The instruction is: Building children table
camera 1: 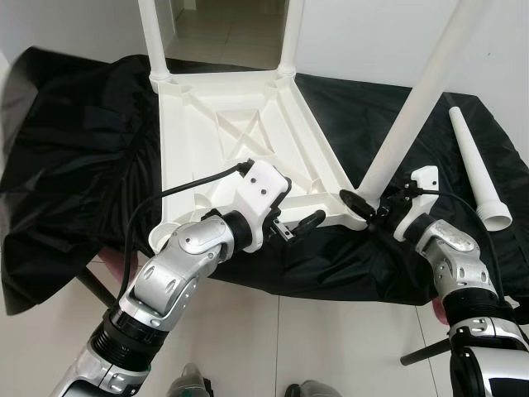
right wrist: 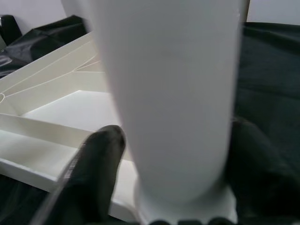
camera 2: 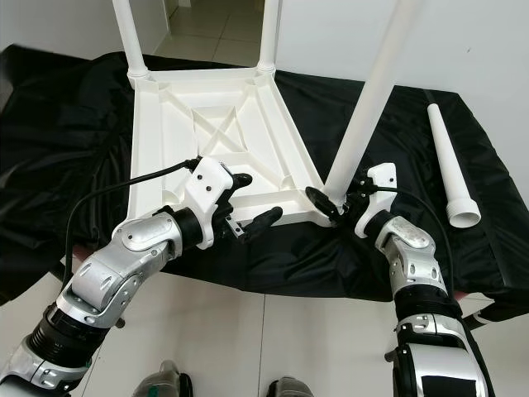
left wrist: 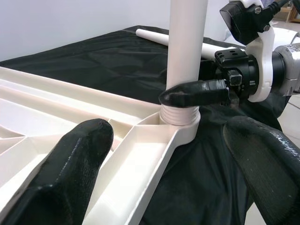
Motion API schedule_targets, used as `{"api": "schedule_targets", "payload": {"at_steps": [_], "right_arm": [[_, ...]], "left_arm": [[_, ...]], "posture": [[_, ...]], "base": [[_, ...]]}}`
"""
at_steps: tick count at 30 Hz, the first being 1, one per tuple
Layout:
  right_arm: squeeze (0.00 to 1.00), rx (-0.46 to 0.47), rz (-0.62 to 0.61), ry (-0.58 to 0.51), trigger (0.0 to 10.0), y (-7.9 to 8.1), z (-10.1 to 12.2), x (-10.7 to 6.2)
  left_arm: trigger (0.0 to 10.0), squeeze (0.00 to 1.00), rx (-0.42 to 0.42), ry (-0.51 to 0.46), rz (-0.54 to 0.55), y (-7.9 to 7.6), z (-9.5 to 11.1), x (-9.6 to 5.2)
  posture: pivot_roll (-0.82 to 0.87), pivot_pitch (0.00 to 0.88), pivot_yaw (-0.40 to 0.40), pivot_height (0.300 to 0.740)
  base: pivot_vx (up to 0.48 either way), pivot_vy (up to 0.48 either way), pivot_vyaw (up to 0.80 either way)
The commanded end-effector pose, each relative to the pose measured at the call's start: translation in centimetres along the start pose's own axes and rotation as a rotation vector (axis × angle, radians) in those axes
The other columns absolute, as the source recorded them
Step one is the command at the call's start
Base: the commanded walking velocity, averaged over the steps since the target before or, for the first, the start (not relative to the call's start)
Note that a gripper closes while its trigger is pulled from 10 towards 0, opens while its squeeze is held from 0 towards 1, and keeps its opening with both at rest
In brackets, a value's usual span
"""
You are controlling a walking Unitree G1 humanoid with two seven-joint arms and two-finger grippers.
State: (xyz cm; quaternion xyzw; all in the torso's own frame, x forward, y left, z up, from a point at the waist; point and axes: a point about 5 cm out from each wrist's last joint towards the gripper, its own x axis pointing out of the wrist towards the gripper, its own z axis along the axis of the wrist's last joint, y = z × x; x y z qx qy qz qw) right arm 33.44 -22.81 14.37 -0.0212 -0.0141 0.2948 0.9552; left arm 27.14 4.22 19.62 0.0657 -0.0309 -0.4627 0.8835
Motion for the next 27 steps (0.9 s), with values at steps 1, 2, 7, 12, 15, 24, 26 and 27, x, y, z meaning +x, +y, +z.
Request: {"api": "schedule_targets", "payload": {"at_steps": [1, 2, 7, 12, 15, 24, 26, 27], "right_arm": [[0.0, 0.033, 0.027, 0.028, 0.0, 0.5, -0.9, 0.1], [0.0, 0.036, 0.028, 0.029, 0.0, 0.6, -1.1, 0.0], [0.0, 0.063, 0.004, 0.028, 0.0, 0.7, -1.6, -0.3], [0.0, 0.065, -0.003, 0.03, 0.0, 0.8, -1.8, -0.4], [0.0, 0.065, -0.008, 0.032, 3.2, 0.8, -1.9, -0.4], [0.0, 0.087, -0.101, 0.023, 10.0, 1.6, -2.4, 0.1], [0.0, 0.087, -0.101, 0.023, 10.0, 1.6, -2.4, 0.1], [0.0, 0.097, -0.134, 0.014, 10.0, 1.8, -2.4, 0.3]], "left_arm": [[10.0, 0.0, 0.01, 0.001, -0.08, -0.3, 0.3, 0.1], [10.0, 0.0, 0.01, 0.001, -0.08, -0.3, 0.3, 0.1], [10.0, 0.0, 0.009, 0.001, -0.086, -0.3, 0.3, 0.1], [10.0, 0.0, 0.008, 0.003, -0.089, -0.4, 0.3, 0.1], [10.0, 0.0, 0.007, 0.004, -0.092, -0.4, 0.3, 0.1], [10.0, 0.0, 0.004, 0.011, -0.102, -0.6, 0.1, 0.0], [10.0, 0.0, 0.004, 0.011, -0.102, -0.6, 0.1, 0.0], [10.0, 0.0, 0.003, 0.013, -0.104, -0.6, 0.1, 0.0]], "posture": [[0.07, 0.035, -0.011, 0.74], [0.07, 0.036, -0.01, 0.74], [0.07, 0.037, -0.009, 0.74], [0.07, 0.039, -0.008, 0.74], [0.06, 0.039, -0.007, 0.74], [0.06, 0.043, -0.013, 0.74], [0.06, 0.043, -0.013, 0.74], [0.06, 0.044, -0.014, 0.74]], "base": [[0.0, 0.0, 0.0], [0.0, 0.0, 0.0], [0.0, 0.0, 0.0], [0.0, 0.0, 0.0], [0.0, 0.0, 0.0], [0.0, 0.0, 0.0], [0.0, 0.0, 0.0], [0.0, 0.0, 0.0]]}}
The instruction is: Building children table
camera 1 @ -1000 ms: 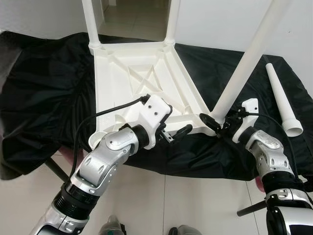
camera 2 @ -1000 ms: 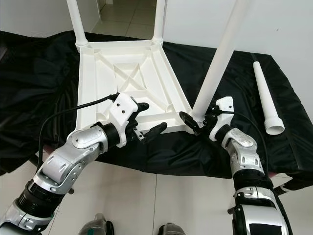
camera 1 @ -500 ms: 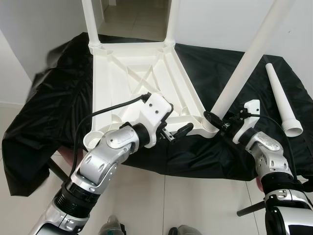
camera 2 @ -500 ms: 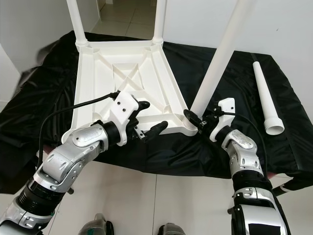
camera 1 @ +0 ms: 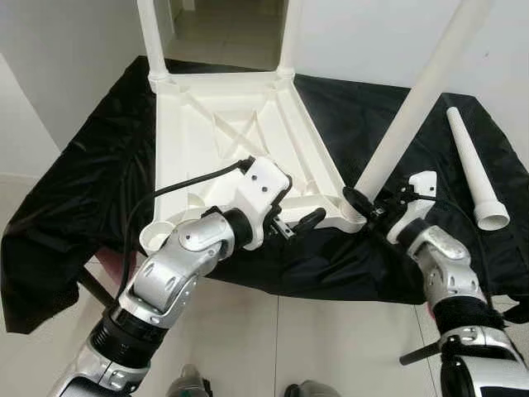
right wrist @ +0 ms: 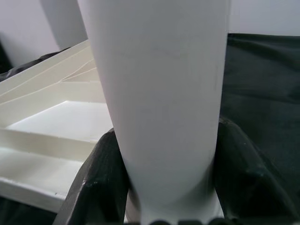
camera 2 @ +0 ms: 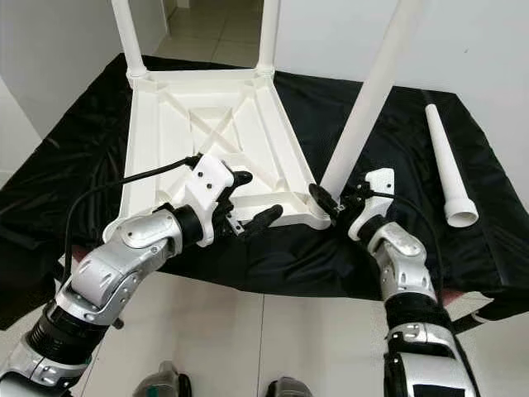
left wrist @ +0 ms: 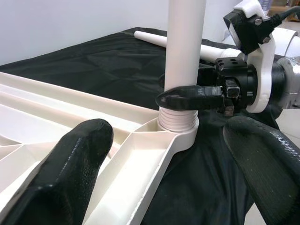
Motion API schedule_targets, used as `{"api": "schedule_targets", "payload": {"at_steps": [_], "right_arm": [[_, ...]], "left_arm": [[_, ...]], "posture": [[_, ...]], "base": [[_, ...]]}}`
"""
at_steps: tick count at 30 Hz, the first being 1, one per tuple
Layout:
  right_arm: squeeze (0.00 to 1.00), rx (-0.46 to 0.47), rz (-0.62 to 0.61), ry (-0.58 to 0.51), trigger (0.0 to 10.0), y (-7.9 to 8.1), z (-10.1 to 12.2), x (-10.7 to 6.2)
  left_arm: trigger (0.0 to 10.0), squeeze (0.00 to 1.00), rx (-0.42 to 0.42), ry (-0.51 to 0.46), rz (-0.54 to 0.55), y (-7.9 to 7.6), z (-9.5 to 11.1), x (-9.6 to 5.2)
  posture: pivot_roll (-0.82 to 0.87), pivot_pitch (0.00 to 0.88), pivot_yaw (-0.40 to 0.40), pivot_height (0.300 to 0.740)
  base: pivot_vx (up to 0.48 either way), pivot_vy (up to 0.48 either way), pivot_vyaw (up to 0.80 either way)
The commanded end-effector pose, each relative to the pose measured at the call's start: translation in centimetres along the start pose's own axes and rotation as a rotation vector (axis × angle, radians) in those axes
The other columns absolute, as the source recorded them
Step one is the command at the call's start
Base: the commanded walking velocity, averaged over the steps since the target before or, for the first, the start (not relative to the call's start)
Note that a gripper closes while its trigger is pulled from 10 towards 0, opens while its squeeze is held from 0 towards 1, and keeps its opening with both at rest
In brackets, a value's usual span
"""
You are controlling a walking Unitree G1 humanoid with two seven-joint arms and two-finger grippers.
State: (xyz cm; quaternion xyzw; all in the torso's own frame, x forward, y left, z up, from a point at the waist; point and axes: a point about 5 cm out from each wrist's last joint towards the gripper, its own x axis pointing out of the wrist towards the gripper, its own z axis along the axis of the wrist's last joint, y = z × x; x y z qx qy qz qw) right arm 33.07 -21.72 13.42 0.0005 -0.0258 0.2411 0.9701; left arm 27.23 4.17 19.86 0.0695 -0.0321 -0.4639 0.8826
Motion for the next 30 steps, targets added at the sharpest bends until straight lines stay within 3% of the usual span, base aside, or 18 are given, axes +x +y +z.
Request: {"api": "schedule_targets", "payload": {"at_steps": [1, 7, 16, 24, 30], "right_arm": [[0.0, 0.06, -0.023, 0.05, 10.0, 0.6, -1.5, -0.1], [0.0, 0.08, -0.168, 0.012, 10.0, 2.0, -1.2, 0.7], [0.0, 0.09, -0.233, -0.021, 10.0, 3.4, -0.7, 1.1], [0.0, 0.138, -0.326, -0.065, 10.0, 5.6, 0.2, 1.5], [0.0, 0.162, -0.495, -0.07, 10.0, 6.7, 0.5, 1.9]], "left_arm": [[10.0, 0.0, -0.005, 0.011, -0.101, -0.7, -0.2, -0.1], [10.0, 0.0, -0.007, 0.041, -0.116, -1.2, -0.9, -0.1], [10.0, 0.0, -0.026, 0.068, -0.118, -1.6, -2.0, 0.1], [10.0, 0.0, -0.039, 0.079, -0.113, -1.8, -2.5, 0.1], [10.0, 0.0, -0.037, 0.072, -0.103, -1.5, -2.4, 0.3]], "posture": [[0.06, 0.044, -0.014, 0.74], [0.06, 0.048, -0.015, 0.74], [0.06, 0.052, -0.015, 0.74], [0.06, 0.054, -0.018, 0.74], [0.05, 0.047, -0.026, 0.74]], "base": [[0.0, 0.0, 0.0], [0.0, 0.0, 0.0], [0.0, 0.0, 0.0], [0.0, 0.0, 0.0], [0.0, 0.0, 0.0]]}}
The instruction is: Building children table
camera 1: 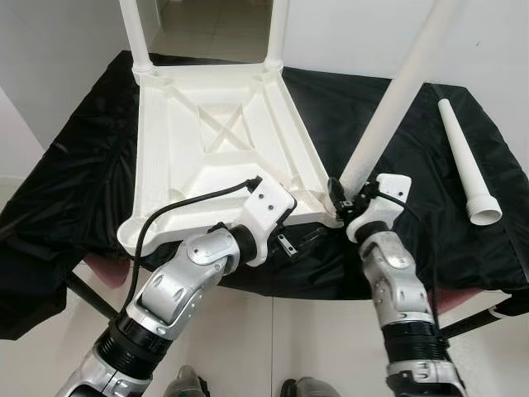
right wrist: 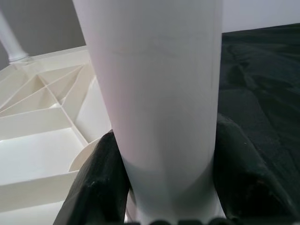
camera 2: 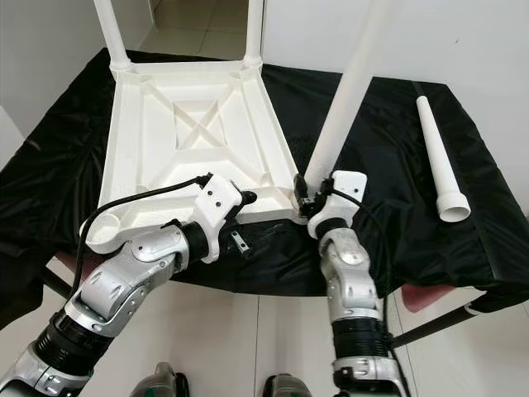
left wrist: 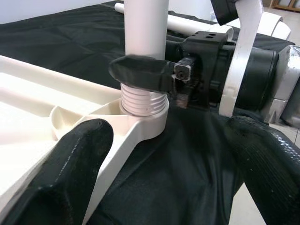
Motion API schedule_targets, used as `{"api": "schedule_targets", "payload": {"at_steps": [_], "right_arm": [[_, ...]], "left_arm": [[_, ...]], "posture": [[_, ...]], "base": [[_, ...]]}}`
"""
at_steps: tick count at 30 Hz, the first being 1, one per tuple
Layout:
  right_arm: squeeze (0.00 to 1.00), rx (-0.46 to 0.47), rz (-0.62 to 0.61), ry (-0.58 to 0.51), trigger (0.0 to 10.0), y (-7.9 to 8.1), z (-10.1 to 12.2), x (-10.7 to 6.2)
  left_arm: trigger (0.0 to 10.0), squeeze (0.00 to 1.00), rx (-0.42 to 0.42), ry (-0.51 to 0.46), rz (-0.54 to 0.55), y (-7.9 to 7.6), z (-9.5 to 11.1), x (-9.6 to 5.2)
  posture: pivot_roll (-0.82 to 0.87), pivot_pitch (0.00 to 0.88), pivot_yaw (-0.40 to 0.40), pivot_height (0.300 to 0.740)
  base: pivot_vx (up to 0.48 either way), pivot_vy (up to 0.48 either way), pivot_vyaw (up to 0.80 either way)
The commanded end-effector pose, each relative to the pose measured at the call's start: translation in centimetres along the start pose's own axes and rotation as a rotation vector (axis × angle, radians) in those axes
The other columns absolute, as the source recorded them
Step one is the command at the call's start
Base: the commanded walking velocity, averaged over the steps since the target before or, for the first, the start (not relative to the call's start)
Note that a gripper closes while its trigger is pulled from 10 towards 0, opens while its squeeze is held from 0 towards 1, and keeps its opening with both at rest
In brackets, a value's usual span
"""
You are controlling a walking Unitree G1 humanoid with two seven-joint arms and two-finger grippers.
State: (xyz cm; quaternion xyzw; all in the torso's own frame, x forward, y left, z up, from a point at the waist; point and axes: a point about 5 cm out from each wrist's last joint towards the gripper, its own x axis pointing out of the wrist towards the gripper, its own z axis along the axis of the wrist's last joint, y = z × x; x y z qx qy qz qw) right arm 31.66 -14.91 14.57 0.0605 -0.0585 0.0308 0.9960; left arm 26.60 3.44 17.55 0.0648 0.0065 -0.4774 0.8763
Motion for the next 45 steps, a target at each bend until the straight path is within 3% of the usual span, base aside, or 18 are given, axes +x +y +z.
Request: {"api": "schedule_targets", "payload": {"at_steps": [1, 11, 19, 20, 23, 24, 43, 44, 45], "right_arm": [[0.0, 0.067, -0.09, 0.034, 10.0, 0.1, -0.6, -0.1], [0.0, 0.071, -0.132, 0.07, 10.0, 1.8, -1.3, -0.4], [0.0, 0.06, -0.153, 0.078, 10.0, 1.4, -1.6, -0.8], [0.12, 0.058, -0.145, 0.072, 10.0, 1.4, -1.6, -0.9], [0.12, 0.057, -0.142, 0.069, 10.0, 1.4, -1.6, -0.9], [1.0, 0.058, -0.133, 0.062, 10.0, 1.3, -1.6, -0.9], [1.0, 0.028, -0.112, 0.031, 10.0, -0.6, -1.3, -0.6], [0.0, 0.033, -0.077, 0.026, 10.0, -1.0, -1.3, -0.7], [0.0, 0.033, -0.077, 0.026, 10.0, -1.0, -1.3, -0.7]], "left_arm": [[10.0, 0.0, 0.009, 0.011, -0.066, -0.2, -0.3, 0.1], [10.0, 0.0, 0.02, 0.0, -0.055, 0.2, 0.0, 0.2], [10.0, 0.0, 0.019, -0.018, -0.019, 1.0, 0.3, 0.2], [10.0, 0.0, 0.017, -0.022, -0.015, 1.1, 0.3, 0.3], [10.0, 0.0, 0.016, -0.024, -0.014, 1.1, 0.4, 0.3], [10.0, 0.0, 0.016, -0.026, -0.013, 1.1, 0.4, 0.3], [10.0, 0.0, 0.017, -0.04, 0.006, 1.5, 0.4, 0.3], [10.0, 0.0, 0.012, -0.041, 0.017, 1.7, 0.4, 0.3], [10.0, 0.0, 0.012, -0.041, 0.017, 1.7, 0.4, 0.3]], "posture": [[0.05, 0.047, -0.026, 0.74], [0.06, 0.04, -0.027, 0.74], [0.05, 0.03, -0.028, 0.74], [0.05, 0.027, -0.028, 0.74], [0.05, 0.027, -0.028, 0.74], [0.06, 0.022, -0.029, 0.74], [0.06, 0.007, -0.034, 0.74], [0.06, 0.006, -0.034, 0.74], [0.06, 0.006, -0.034, 0.74]], "base": [[0.0, 0.0, 0.0], [0.0, 0.0, 0.0], [0.0, 0.0, 0.0], [0.0, 0.0, 0.0], [0.0, 0.0, 0.0], [0.0, 0.0, 0.0], [0.0, 0.0, 0.0], [0.0, 0.0, 0.0], [0.0, 0.0, 0.0]]}}
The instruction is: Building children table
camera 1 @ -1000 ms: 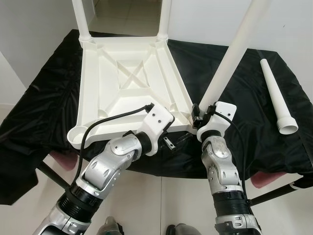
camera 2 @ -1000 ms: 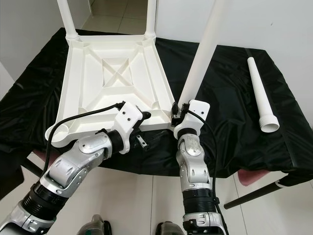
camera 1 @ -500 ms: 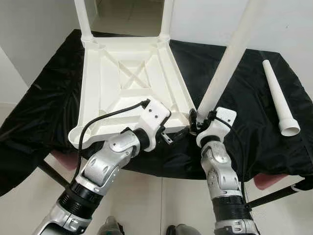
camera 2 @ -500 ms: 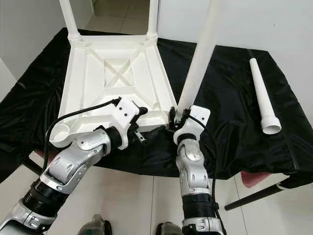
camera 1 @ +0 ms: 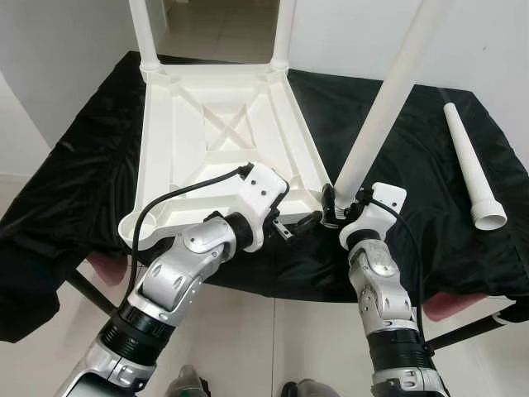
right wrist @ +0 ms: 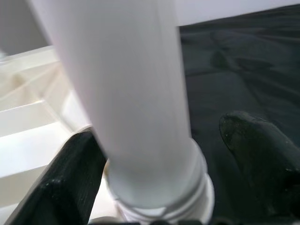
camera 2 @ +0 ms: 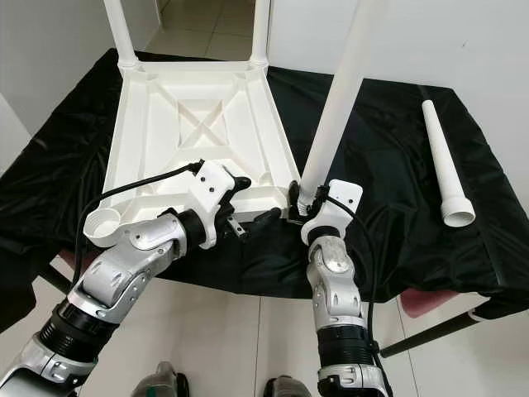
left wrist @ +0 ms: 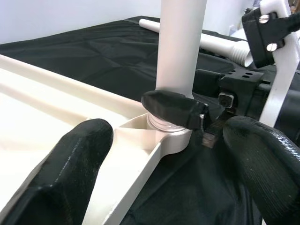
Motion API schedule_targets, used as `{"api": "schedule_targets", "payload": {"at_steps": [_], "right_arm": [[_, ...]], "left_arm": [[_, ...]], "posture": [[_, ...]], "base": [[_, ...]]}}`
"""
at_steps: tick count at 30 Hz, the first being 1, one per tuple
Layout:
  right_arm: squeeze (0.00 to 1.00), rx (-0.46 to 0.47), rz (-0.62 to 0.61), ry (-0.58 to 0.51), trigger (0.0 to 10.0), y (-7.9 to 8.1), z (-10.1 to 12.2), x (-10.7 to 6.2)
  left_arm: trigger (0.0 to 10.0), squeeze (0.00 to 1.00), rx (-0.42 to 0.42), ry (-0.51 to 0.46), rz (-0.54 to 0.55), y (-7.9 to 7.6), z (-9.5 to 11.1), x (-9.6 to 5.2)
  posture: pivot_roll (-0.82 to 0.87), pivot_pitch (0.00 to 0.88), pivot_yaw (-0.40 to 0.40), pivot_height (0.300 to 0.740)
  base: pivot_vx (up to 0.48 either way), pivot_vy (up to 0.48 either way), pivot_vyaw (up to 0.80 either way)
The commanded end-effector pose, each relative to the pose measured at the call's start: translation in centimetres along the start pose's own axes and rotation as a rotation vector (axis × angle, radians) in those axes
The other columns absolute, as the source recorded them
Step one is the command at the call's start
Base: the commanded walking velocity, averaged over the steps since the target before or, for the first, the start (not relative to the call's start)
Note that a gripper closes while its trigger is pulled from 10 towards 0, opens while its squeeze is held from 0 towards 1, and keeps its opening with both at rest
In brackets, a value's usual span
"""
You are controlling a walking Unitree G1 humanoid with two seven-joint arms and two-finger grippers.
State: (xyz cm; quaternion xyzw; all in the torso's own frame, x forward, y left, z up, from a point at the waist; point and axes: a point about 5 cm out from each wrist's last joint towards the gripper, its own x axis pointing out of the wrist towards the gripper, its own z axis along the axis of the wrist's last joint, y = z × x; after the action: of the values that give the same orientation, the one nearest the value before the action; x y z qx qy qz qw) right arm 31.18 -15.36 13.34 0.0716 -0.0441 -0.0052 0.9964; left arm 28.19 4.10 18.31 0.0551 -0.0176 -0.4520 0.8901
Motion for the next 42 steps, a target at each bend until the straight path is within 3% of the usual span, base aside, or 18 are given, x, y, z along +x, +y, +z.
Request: {"api": "schedule_targets", "payload": {"at_steps": [1, 4, 9, 14, 22, 27, 29, 33, 37, 39, 42], "right_arm": [[0.0, 0.011, 0.011, 0.0, 10.0, -0.7, -0.2, -0.1], [0.0, 0.008, 0.018, -0.003, 10.0, -1.0, -0.3, -0.2], [0.0, -0.047, 0.056, -0.029, 10.0, -3.4, -0.2, -0.7], [0.0, -0.077, 0.075, -0.046, 10.0, -4.3, 0.0, -1.2], [0.0, -0.066, 0.152, -0.052, 10.0, -3.9, -0.4, -2.1], [0.0, -0.087, 0.146, -0.073, 10.0, -4.0, -0.6, -3.0], [0.0, -0.087, 0.146, -0.073, 10.0, -4.0, -0.6, -3.0], [0.0, -0.092, 0.131, -0.086, 10.0, -4.1, -1.0, -3.9], [0.0, -0.092, 0.126, -0.085, 10.0, -4.2, -1.1, -4.3], [0.0, -0.093, 0.117, -0.087, 10.0, -4.3, -1.1, -4.4], [0.0, -0.094, 0.115, -0.087, 10.0, -4.3, -1.1, -4.5]], "left_arm": [[10.0, 0.0, 0.009, 0.005, -0.034, 0.1, -0.2, 0.0], [10.0, 0.0, 0.005, 0.003, -0.02, 0.3, -0.3, -0.1], [10.0, 0.0, -0.006, -0.018, 0.111, 2.3, -0.1, -0.8], [10.0, 0.0, -0.028, -0.031, 0.184, 3.1, -0.2, -1.4], [10.0, 0.0, -0.045, -0.033, 0.213, 3.2, -0.4, -1.9], [10.0, 0.0, -0.073, -0.045, 0.336, 4.2, -0.7, -2.8], [10.0, 0.0, -0.073, -0.045, 0.336, 4.2, -0.7, -2.8], [10.0, 0.0, -0.09, -0.057, 0.487, 5.0, -1.2, -3.5], [10.0, 0.0, -0.101, -0.06, 0.553, 5.2, -1.5, -3.8], [10.0, 0.0, -0.173, -0.083, 0.614, 5.1, -1.8, -4.2], [10.0, 0.0, -0.19, -0.091, 0.625, 5.1, -1.9, -4.3]], "posture": [[0.06, 0.006, -0.032, 0.74], [0.06, 0.009, -0.032, 0.74], [0.06, 0.019, -0.027, 0.74], [0.06, 0.028, -0.026, 0.74], [0.06, 0.042, -0.02, 0.74], [0.05, 0.049, -0.016, 0.74], [0.05, 0.049, -0.016, 0.74], [0.04, 0.049, -0.015, 0.74], [0.04, 0.049, -0.013, 0.74], [0.03, 0.052, -0.012, 0.74], [0.03, 0.053, -0.01, 0.74]], "base": [[0.0, 0.0, 0.0], [0.0, 0.0, 0.0], [0.0, 0.0, 0.0], [0.0, 0.0, 0.0], [0.0, 0.0, 0.0], [0.0, 0.0, 0.0], [0.0, 0.0, 0.0], [0.0, 0.0, 0.0], [0.0, 0.0, 0.0], [0.0, 0.0, 0.0], [0.0, 0.0, 0.0]]}}
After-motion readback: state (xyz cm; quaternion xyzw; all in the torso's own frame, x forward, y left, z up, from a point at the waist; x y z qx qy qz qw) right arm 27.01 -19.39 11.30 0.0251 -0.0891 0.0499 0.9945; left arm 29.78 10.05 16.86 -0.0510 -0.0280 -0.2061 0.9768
